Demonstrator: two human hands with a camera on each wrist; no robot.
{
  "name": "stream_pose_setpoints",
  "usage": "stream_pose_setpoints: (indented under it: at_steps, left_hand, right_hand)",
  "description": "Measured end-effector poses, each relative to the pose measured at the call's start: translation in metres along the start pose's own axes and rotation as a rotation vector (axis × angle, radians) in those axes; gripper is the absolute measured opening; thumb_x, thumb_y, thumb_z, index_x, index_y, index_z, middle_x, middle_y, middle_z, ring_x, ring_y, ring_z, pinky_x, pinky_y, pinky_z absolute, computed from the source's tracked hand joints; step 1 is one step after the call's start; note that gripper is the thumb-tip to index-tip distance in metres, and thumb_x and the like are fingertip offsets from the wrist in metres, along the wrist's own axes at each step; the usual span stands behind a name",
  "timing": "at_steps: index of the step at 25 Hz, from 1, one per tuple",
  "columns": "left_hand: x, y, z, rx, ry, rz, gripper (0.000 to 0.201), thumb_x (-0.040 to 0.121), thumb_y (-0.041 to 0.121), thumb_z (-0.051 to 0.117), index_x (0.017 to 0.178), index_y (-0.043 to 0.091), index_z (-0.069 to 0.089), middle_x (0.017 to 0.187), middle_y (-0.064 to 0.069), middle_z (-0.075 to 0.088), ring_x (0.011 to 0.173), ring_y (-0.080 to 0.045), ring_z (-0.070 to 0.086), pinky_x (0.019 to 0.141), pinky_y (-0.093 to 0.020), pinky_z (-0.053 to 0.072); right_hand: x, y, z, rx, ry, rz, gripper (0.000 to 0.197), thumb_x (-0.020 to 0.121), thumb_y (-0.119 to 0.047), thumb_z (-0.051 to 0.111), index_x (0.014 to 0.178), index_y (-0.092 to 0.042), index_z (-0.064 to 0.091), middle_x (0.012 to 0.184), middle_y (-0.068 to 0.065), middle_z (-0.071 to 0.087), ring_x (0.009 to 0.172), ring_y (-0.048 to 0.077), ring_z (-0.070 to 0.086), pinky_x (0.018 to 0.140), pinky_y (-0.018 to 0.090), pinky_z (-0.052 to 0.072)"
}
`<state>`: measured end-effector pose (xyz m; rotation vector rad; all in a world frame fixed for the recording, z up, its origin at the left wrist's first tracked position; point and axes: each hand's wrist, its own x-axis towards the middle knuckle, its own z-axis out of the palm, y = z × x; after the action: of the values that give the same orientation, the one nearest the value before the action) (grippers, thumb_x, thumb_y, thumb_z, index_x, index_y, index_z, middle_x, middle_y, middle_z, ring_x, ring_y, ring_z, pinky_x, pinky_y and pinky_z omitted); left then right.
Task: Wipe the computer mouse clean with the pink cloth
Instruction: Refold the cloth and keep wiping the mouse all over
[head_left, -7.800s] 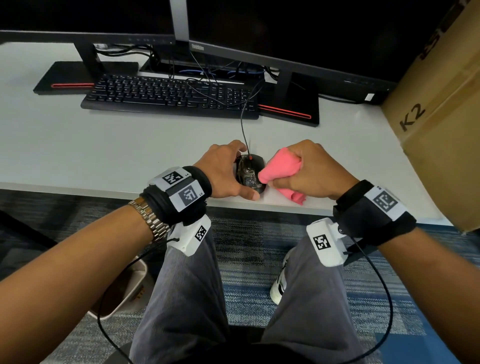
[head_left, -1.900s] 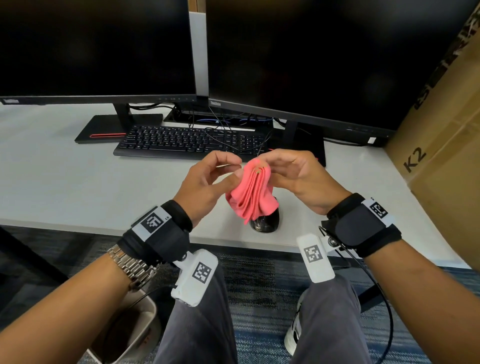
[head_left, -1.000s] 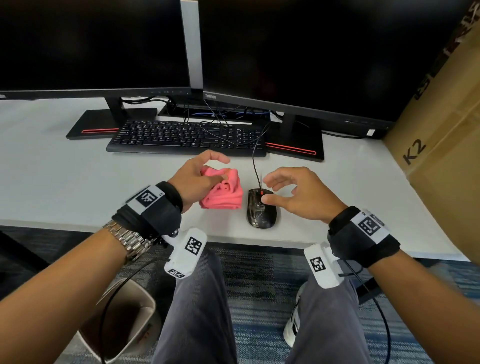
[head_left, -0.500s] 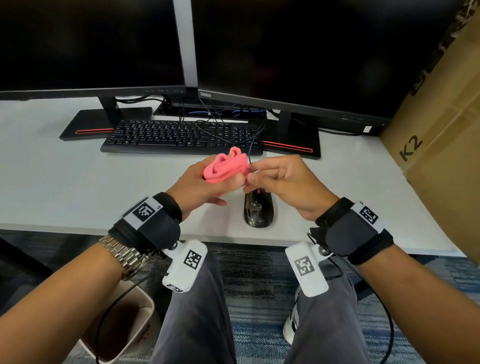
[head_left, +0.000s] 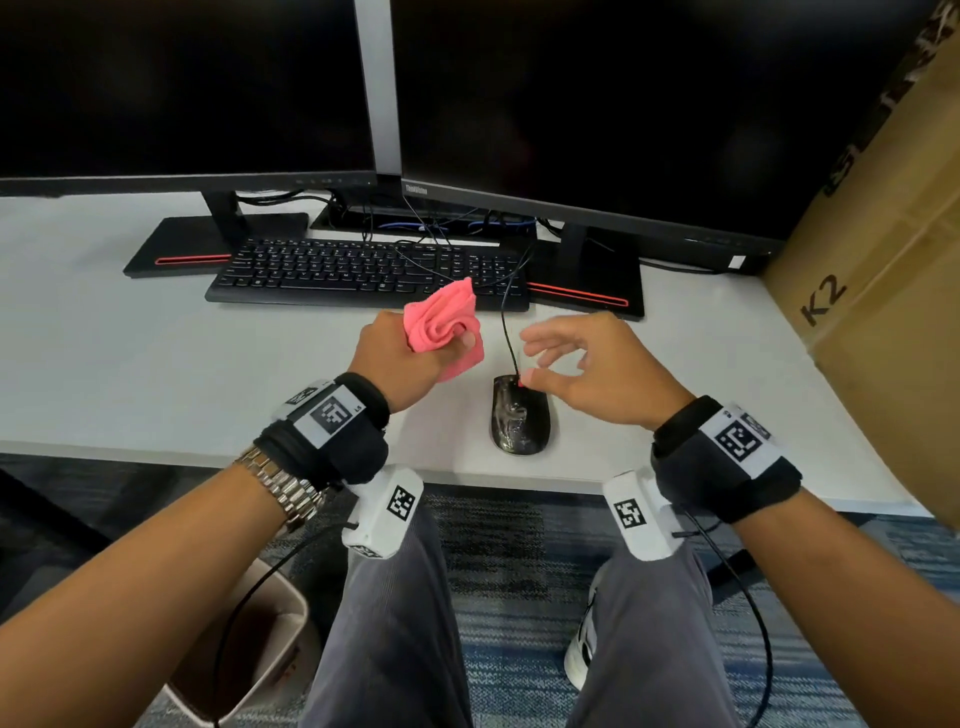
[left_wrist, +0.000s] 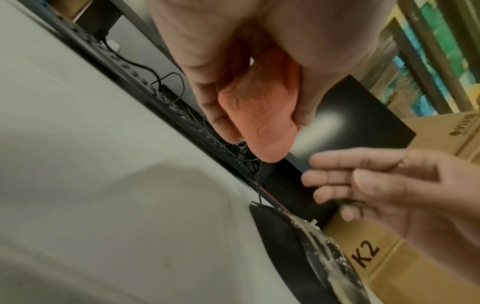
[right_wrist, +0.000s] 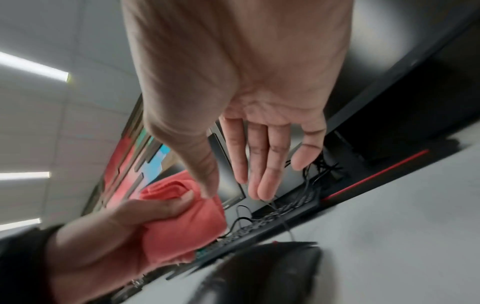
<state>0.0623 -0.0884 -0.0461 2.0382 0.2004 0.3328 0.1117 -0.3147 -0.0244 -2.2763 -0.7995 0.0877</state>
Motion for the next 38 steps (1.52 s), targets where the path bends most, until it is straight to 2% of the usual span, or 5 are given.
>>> stream_pose_setpoints:
  at_steps: [6, 10, 18, 33, 38]
  left_hand:
    - [0.013, -0.013, 0.012, -0.138, -0.048, -0.133, 0.053, 0.058, 0.048, 0.082, 0.103, 0.023, 0.069, 0.098, 0.001, 0.073, 0.097, -0.025, 0.070, 0.086, -0.046, 0.058]
    - [0.019, -0.006, 0.013, -0.054, -0.044, -0.148, 0.048, 0.064, 0.044, 0.080, 0.105, 0.021, 0.070, 0.097, -0.003, 0.073, 0.086, -0.021, 0.071, 0.064, -0.042, 0.062]
    - [0.033, -0.003, 0.026, 0.124, -0.124, -0.025, 0.055, 0.068, 0.045, 0.071, 0.118, 0.024, 0.063, 0.108, 0.002, 0.071, 0.103, -0.019, 0.065, 0.093, -0.036, 0.052]
    - [0.052, 0.005, 0.040, 0.214, -0.276, 0.129, 0.040, 0.072, 0.025, 0.080, 0.103, 0.009, 0.060, 0.099, -0.008, 0.067, 0.093, -0.026, 0.064, 0.088, -0.044, 0.053]
    - [0.049, 0.007, 0.044, 0.257, -0.366, 0.168, 0.029, 0.076, 0.015, 0.078, 0.093, 0.016, 0.054, 0.083, 0.006, 0.059, 0.084, -0.019, 0.059, 0.080, -0.030, 0.049]
  right_hand:
    - [-0.013, 0.021, 0.004, -0.138, -0.193, 0.121, 0.094, 0.062, -0.052, 0.089, 0.143, -0.022, 0.053, 0.137, -0.006, 0.061, 0.122, 0.008, 0.057, 0.108, 0.033, 0.046]
    - [-0.010, 0.021, 0.007, -0.118, -0.222, 0.126, 0.099, 0.060, -0.050, 0.091, 0.145, -0.020, 0.050, 0.141, -0.005, 0.060, 0.125, 0.008, 0.057, 0.104, 0.024, 0.042]
    - [-0.003, 0.023, 0.010, -0.089, -0.273, 0.143, 0.125, 0.052, -0.052, 0.094, 0.156, -0.025, 0.030, 0.146, -0.004, 0.055, 0.131, 0.007, 0.052, 0.110, 0.023, 0.036]
    - [-0.006, 0.023, 0.013, -0.085, -0.269, 0.162, 0.132, 0.057, -0.052, 0.093, 0.159, -0.024, 0.015, 0.148, -0.005, 0.055, 0.137, 0.013, 0.048, 0.115, 0.031, 0.035]
    - [-0.007, 0.021, 0.012, -0.060, -0.249, 0.142, 0.119, 0.057, -0.047, 0.094, 0.153, -0.032, 0.025, 0.143, -0.005, 0.059, 0.134, 0.012, 0.051, 0.107, 0.024, 0.035]
